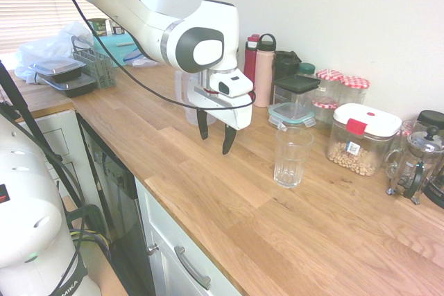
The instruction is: Pour me some water
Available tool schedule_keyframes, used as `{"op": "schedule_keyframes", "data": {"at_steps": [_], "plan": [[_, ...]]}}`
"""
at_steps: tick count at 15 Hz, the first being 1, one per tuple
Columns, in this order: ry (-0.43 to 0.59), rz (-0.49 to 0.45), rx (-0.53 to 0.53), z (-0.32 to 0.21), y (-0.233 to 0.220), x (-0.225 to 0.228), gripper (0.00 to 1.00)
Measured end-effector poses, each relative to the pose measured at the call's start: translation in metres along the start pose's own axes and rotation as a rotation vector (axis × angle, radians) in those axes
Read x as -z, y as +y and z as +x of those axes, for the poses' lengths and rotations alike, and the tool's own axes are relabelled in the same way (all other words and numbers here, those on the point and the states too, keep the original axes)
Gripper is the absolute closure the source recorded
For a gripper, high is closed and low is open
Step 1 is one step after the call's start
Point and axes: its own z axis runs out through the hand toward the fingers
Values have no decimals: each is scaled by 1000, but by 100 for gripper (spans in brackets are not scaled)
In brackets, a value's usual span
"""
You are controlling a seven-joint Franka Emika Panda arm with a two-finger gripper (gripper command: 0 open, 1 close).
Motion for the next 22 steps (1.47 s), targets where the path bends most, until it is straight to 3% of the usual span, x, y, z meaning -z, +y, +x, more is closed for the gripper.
{"op": "schedule_keyframes", "data": {"at_steps": [4,8,11,14,17,18,22], "plan": [[17,12,19,-12,-5,18,0],[70,54,98,-84,-16,89,0],[141,112,147,-143,-39,116,0],[209,168,144,-173,-81,122,0],[225,173,124,-172,-123,105,0],[226,170,112,-167,-134,98,100],[232,175,83,-160,-160,77,100]]}}
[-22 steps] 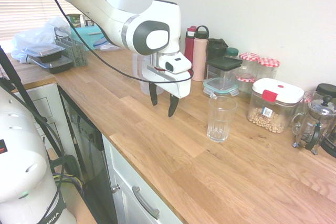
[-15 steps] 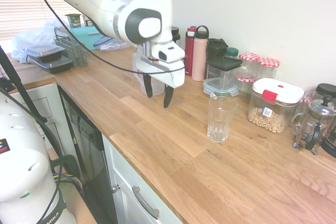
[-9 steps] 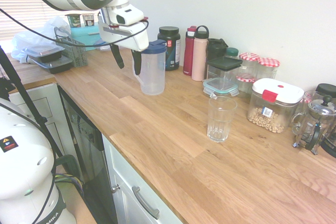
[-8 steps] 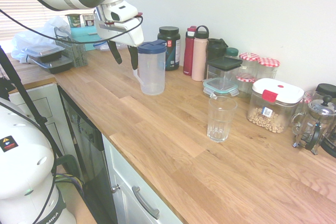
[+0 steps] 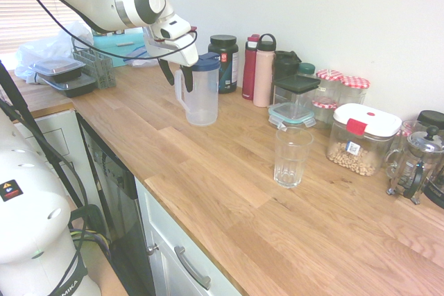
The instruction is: Pour me some water
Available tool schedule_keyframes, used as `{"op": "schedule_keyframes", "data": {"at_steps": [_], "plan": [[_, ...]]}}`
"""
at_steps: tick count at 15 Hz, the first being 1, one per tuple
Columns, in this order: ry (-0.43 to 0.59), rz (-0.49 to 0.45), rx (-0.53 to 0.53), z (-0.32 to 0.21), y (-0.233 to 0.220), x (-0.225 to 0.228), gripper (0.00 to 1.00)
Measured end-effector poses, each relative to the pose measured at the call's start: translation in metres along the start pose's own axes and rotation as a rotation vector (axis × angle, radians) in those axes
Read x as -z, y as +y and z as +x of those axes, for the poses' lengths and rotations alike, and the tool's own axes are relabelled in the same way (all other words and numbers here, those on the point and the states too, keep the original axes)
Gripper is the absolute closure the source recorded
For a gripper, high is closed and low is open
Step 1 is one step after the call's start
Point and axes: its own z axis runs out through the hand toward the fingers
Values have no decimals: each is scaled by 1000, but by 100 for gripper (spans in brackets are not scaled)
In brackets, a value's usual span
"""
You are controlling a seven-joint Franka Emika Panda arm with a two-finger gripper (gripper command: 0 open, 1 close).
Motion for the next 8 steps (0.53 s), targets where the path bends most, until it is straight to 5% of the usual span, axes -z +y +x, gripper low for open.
{"op": "schedule_keyframes", "data": {"at_steps": [8], "plan": [[24,-2,-9,-1,-1,-3,100]]}}
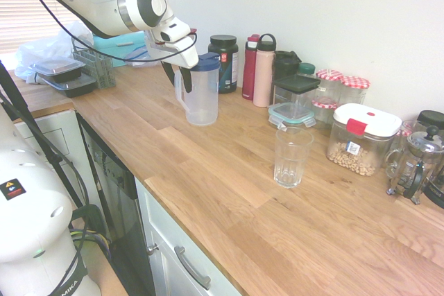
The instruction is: Pour me some water
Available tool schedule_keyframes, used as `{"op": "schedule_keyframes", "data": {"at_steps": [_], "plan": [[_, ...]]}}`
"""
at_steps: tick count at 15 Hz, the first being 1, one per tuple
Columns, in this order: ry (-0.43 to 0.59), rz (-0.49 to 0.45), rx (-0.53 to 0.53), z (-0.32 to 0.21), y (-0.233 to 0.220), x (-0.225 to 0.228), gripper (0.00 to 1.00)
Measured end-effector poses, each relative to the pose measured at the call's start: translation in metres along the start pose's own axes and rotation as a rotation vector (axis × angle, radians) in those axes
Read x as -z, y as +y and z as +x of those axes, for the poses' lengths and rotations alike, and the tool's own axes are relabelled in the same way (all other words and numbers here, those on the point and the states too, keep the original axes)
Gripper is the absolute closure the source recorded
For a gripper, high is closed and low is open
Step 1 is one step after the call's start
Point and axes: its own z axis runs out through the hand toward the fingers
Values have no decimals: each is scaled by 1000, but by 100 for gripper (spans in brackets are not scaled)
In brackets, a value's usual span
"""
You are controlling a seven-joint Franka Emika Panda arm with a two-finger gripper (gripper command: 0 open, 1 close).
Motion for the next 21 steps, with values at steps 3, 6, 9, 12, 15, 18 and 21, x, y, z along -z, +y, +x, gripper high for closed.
{"op": "schedule_keyframes", "data": {"at_steps": [3,6,9,12,15,18,21], "plan": [[1,-2,3,-2,-1,-2,100],[6,0,6,-3,-2,-5,100],[6,-2,5,-2,-2,-7,100],[6,-1,-2,1,-1,-7,100],[9,8,-12,4,2,0,100],[16,43,-18,0,21,34,100],[29,43,-7,-3,60,83,100]]}}
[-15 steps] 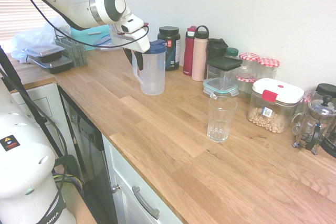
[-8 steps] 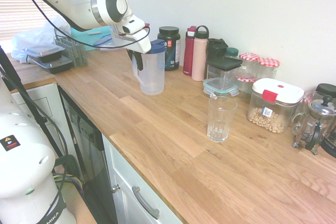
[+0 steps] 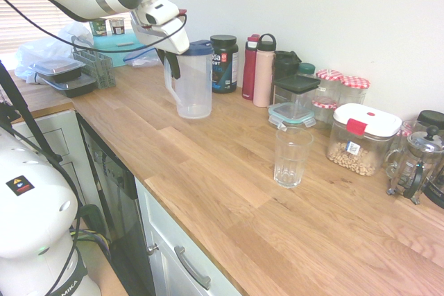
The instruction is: Pour me some water
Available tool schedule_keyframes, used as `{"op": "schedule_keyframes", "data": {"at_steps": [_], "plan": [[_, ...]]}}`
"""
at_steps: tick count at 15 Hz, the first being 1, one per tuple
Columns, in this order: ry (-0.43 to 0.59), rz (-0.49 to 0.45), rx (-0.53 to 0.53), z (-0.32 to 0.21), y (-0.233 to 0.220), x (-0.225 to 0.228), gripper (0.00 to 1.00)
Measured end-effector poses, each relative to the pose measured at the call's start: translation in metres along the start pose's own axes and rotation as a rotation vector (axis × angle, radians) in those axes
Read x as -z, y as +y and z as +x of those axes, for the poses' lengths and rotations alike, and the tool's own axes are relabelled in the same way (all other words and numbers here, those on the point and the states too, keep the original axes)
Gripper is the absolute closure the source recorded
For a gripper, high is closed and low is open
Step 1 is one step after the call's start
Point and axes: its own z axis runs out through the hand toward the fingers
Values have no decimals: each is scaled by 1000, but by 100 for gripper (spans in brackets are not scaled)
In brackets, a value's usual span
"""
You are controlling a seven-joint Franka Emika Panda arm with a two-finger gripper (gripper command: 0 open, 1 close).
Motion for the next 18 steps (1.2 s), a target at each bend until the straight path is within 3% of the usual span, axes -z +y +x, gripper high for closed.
{"op": "schedule_keyframes", "data": {"at_steps": [7,11,14,18], "plan": [[-20,-62,-46,29,136,72,100],[-75,-18,64,74,236,95,100],[-158,87,152,110,332,95,100],[-134,153,250,147,423,104,100]]}}
